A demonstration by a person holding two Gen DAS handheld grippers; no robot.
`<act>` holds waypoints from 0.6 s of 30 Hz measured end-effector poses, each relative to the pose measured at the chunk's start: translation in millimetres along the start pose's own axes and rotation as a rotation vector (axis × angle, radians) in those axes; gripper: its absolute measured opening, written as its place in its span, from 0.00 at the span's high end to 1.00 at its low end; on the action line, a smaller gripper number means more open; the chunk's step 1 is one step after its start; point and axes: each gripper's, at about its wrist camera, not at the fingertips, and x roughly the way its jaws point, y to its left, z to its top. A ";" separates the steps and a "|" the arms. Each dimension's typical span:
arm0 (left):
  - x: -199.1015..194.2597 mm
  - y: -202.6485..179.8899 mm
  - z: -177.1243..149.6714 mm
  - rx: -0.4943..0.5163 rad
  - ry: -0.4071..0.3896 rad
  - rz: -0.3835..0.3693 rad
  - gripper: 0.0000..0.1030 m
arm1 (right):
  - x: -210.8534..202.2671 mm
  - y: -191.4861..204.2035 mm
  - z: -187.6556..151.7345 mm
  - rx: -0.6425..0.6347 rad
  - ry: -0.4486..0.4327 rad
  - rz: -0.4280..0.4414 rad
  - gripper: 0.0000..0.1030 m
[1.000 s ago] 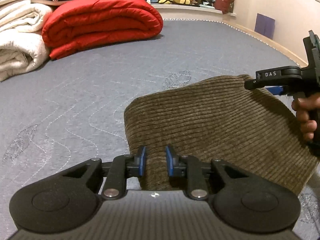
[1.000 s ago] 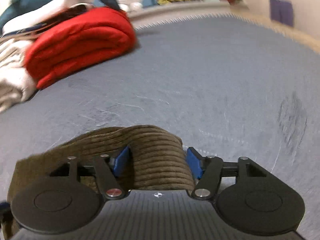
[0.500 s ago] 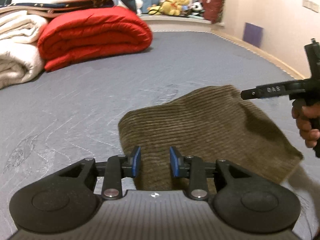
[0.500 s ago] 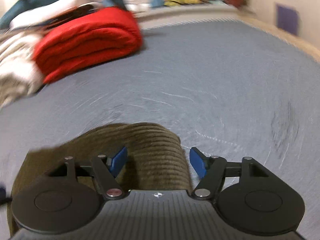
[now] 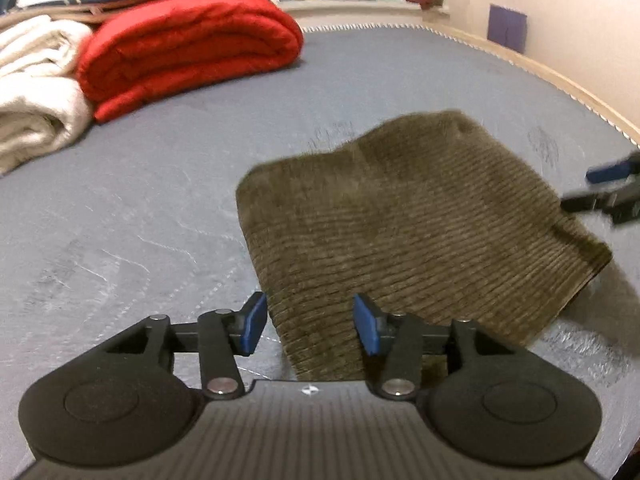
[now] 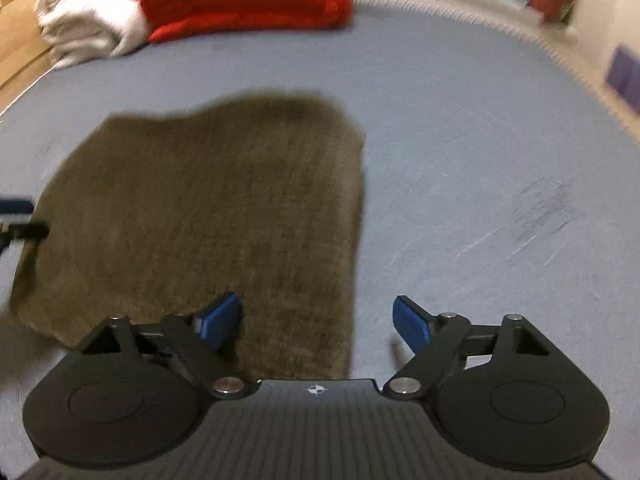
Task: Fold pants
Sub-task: 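Lower the bundle onto the mattress and open the left gripper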
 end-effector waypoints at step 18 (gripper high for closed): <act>-86.4 -39.1 -35.9 -0.277 -0.074 0.093 0.00 | -106.5 37.8 -54.4 0.161 -0.240 -0.070 0.03</act>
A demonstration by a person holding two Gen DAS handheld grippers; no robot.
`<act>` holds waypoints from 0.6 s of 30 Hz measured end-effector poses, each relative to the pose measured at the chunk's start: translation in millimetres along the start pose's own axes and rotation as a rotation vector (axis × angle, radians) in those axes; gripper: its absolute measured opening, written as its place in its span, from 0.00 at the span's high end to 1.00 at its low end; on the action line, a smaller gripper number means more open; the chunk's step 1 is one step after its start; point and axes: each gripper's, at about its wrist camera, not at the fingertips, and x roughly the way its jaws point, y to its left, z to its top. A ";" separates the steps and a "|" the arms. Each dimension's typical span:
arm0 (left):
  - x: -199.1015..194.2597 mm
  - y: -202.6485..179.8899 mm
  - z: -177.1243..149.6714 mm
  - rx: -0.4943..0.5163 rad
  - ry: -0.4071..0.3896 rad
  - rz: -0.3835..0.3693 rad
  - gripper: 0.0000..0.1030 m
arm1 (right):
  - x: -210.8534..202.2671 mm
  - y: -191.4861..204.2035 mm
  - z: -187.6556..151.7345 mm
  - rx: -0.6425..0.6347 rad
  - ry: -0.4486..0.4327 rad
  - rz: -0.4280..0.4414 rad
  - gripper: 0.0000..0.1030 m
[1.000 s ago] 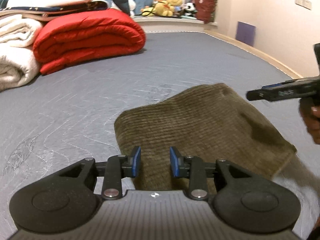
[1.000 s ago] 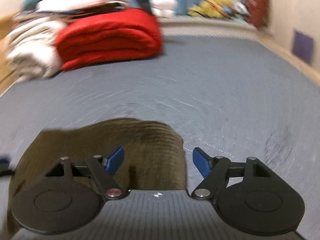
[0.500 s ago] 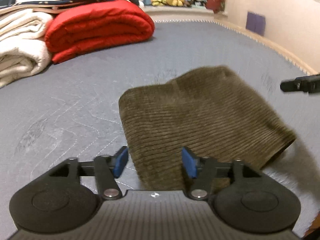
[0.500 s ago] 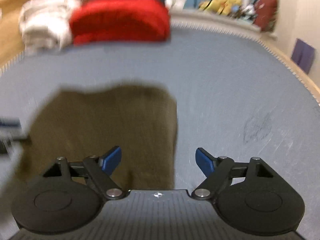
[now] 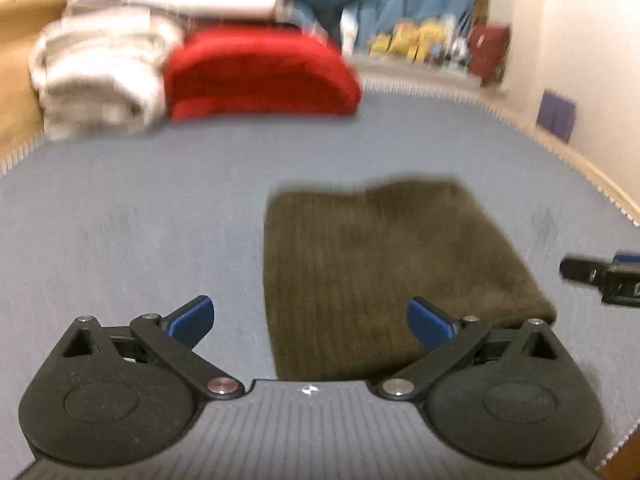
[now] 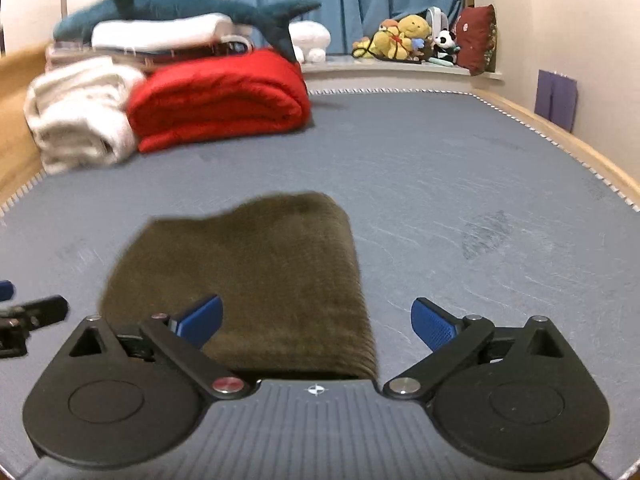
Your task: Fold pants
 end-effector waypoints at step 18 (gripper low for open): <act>38.8 7.5 -5.3 -0.023 0.091 0.036 0.00 | 35.5 14.5 -1.9 -0.059 0.075 0.046 0.01</act>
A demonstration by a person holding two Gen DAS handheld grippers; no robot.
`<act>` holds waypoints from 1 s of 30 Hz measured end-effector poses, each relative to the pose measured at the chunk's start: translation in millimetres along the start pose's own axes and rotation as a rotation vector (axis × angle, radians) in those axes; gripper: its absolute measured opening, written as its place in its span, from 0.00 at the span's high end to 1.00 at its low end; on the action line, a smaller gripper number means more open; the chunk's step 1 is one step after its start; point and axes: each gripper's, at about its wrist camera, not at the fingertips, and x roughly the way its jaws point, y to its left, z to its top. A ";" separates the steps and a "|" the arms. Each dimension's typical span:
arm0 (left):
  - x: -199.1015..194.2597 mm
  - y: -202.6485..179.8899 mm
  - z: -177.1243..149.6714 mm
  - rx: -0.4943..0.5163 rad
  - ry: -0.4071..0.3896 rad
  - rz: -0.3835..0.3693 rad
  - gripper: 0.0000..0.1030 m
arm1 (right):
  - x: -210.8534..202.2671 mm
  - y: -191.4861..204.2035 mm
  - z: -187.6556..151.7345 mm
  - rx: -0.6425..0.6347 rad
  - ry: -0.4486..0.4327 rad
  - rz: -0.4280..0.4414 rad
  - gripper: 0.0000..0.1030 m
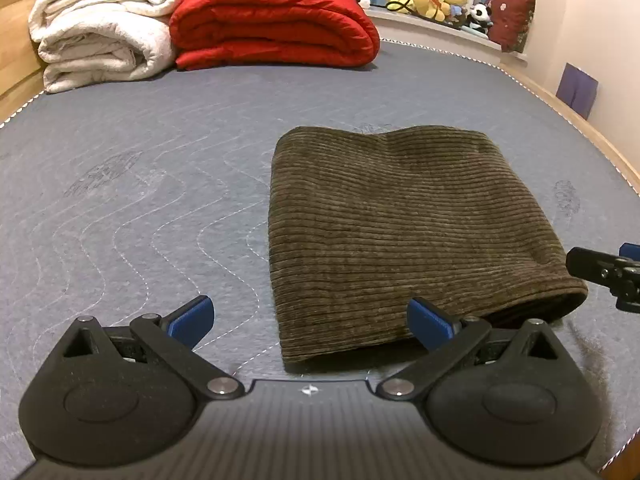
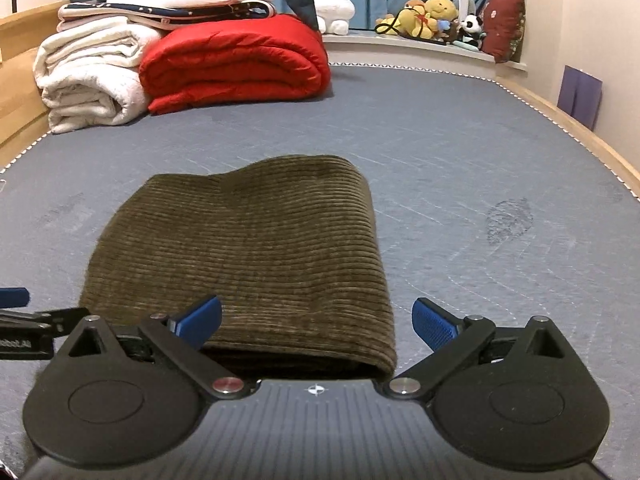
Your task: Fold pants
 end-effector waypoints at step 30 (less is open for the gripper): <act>-9.1 -4.7 -3.6 0.011 -0.014 -0.030 0.00 | -3.8 8.1 -1.2 -0.029 -0.019 0.010 0.01</act>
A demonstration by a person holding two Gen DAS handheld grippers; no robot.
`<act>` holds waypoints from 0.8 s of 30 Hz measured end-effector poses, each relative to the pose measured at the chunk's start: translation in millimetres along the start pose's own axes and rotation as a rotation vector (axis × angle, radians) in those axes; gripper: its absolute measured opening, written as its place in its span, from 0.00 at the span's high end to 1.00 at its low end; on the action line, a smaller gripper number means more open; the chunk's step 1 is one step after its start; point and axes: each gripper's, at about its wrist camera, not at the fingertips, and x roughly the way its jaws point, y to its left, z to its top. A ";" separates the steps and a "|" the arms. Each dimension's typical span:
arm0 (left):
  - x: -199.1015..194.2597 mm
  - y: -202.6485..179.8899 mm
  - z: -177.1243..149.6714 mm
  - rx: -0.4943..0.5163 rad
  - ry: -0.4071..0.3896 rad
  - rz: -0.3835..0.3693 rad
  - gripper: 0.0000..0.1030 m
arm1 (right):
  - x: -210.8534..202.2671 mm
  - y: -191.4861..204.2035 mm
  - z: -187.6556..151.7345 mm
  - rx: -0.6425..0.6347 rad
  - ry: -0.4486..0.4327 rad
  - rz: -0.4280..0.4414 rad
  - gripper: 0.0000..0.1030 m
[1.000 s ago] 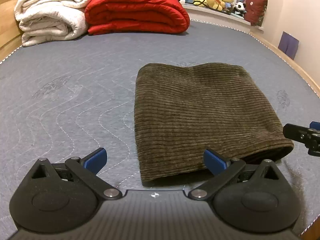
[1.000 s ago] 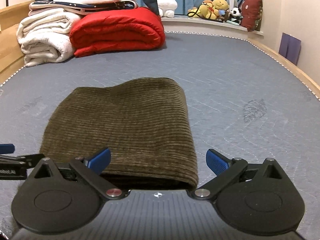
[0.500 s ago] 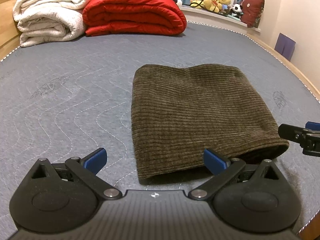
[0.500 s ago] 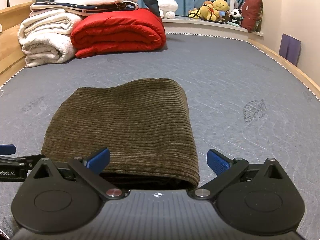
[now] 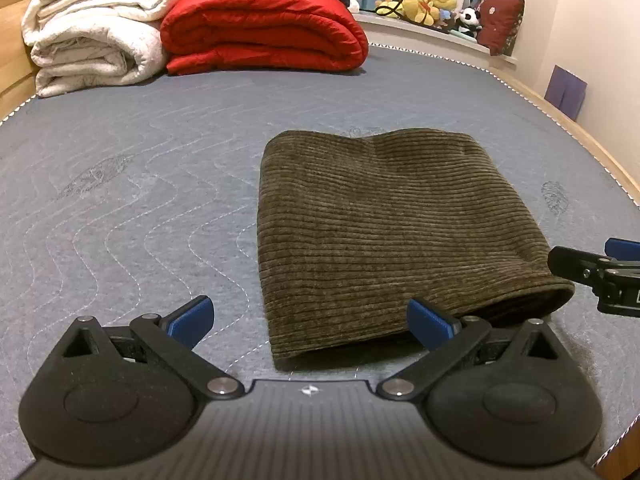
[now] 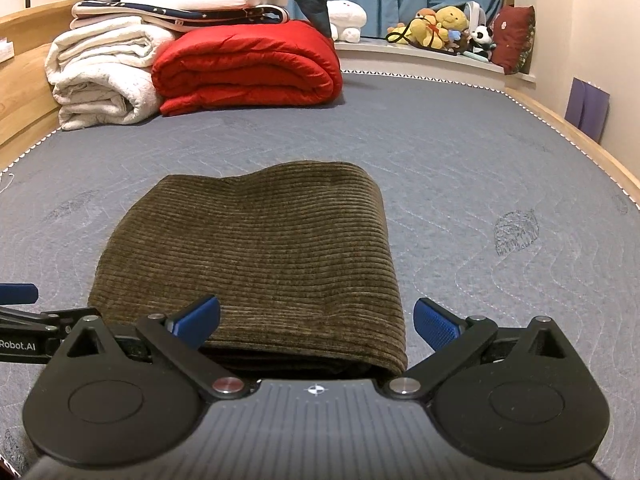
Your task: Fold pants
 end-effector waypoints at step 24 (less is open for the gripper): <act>-0.5 -0.2 0.8 0.011 -0.004 -0.012 0.00 | -1.3 1.6 -0.2 -0.002 -0.001 0.001 0.01</act>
